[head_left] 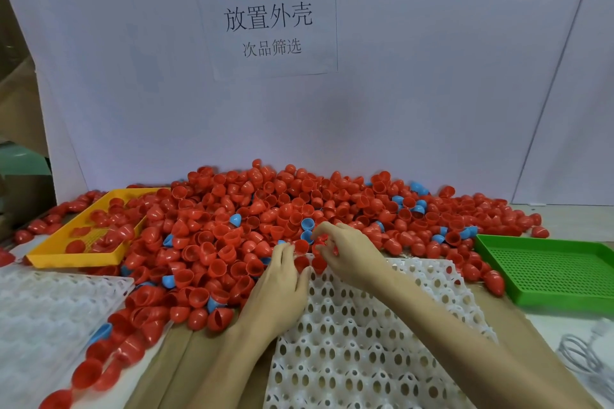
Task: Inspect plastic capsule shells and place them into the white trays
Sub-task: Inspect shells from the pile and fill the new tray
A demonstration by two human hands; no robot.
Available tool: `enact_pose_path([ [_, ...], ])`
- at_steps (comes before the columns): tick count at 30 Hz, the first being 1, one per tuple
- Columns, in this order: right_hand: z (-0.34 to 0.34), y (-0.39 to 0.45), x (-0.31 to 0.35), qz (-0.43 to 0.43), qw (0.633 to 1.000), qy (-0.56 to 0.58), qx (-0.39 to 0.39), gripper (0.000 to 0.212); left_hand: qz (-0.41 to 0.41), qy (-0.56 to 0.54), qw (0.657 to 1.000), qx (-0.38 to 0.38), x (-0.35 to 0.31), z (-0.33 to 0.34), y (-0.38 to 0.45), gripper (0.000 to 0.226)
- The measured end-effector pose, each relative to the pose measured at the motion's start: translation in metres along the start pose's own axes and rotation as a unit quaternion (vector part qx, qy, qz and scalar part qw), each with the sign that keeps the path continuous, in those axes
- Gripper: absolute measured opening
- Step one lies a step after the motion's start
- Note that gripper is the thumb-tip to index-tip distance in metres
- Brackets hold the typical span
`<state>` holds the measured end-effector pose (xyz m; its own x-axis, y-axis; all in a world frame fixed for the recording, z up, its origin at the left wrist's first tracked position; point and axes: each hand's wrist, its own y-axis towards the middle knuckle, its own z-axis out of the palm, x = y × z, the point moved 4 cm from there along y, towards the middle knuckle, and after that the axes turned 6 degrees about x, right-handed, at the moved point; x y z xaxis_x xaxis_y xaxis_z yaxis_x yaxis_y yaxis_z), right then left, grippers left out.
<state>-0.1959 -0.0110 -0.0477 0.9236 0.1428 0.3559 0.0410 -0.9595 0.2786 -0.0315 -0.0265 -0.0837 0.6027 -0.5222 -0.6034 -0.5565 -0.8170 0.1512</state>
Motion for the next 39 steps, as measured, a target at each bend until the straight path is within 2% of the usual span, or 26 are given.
enact_pose_path([
  [3, 0.001, 0.002, 0.008, -0.029, 1.0, 0.008, 0.0, 0.035, 0.001, 0.004, 1.0, -0.009, -0.002, -0.001, -0.001, 0.055],
  [8, 0.006, 0.012, 0.016, -0.062, 0.996, 0.003, 0.067, 0.047, -0.007, -0.001, 1.0, -0.024, -0.003, -0.004, -0.003, 0.045],
  [12, 0.003, 0.02, 0.014, -0.053, 0.998, 0.007, 0.043, 0.034, -0.003, -0.004, 0.999, -0.041, -0.004, -0.006, -0.004, 0.028],
  [15, -0.008, 0.021, 0.012, -0.052, 0.998, 0.035, -0.006, 0.026, 0.004, -0.033, 0.997, -0.073, -0.005, -0.009, -0.003, 0.03],
  [17, -0.016, 0.017, 0.011, -0.048, 0.993, 0.098, -0.049, 0.018, 0.008, -0.074, 0.991, -0.115, -0.006, -0.015, -0.002, 0.029],
  [19, -0.021, 0.012, 0.009, -0.039, 0.981, 0.183, -0.054, 0.011, 0.006, -0.162, 0.972, -0.167, -0.008, -0.023, -0.002, 0.023],
  [22, -0.018, 0.006, 0.007, -0.02, 0.949, 0.313, 0.036, 0.02, -0.005, -0.321, 0.923, -0.211, -0.006, -0.032, -0.002, 0.012],
  [24, -0.015, 0.001, 0.006, -0.003, 0.913, 0.398, 0.086, 0.029, -0.022, -0.415, 0.889, -0.191, -0.004, -0.032, -0.002, 0.009],
  [26, -0.012, -0.002, 0.007, 0.014, 0.868, 0.486, 0.099, 0.034, -0.036, -0.471, 0.868, -0.154, -0.004, -0.028, -0.001, 0.014],
  [28, -0.011, -0.004, 0.008, 0.017, 0.851, 0.517, 0.088, 0.023, -0.048, -0.498, 0.856, -0.133, -0.004, -0.026, 0.0, 0.023],
  [30, -0.013, -0.004, 0.008, 0.007, 0.866, 0.492, 0.09, 0.016, -0.061, -0.53, 0.836, -0.129, -0.002, -0.024, 0.0, 0.034],
  [33, -0.017, -0.003, 0.009, -0.012, 0.888, 0.445, 0.119, 0.019, -0.076, -0.564, 0.811, -0.139, 0.001, -0.023, 0.0, 0.044],
  [36, -0.016, -0.002, 0.013, -0.019, 0.922, 0.373, 0.103, 0.015, -0.076, -0.555, 0.814, -0.152, 0.001, -0.022, 0.001, 0.044],
  [39, -0.015, 0.004, 0.009, 0.002, 0.963, 0.267, 0.034, 0.01, -0.073, -0.531, 0.824, -0.182, 0.005, -0.023, 0.002, 0.032],
])
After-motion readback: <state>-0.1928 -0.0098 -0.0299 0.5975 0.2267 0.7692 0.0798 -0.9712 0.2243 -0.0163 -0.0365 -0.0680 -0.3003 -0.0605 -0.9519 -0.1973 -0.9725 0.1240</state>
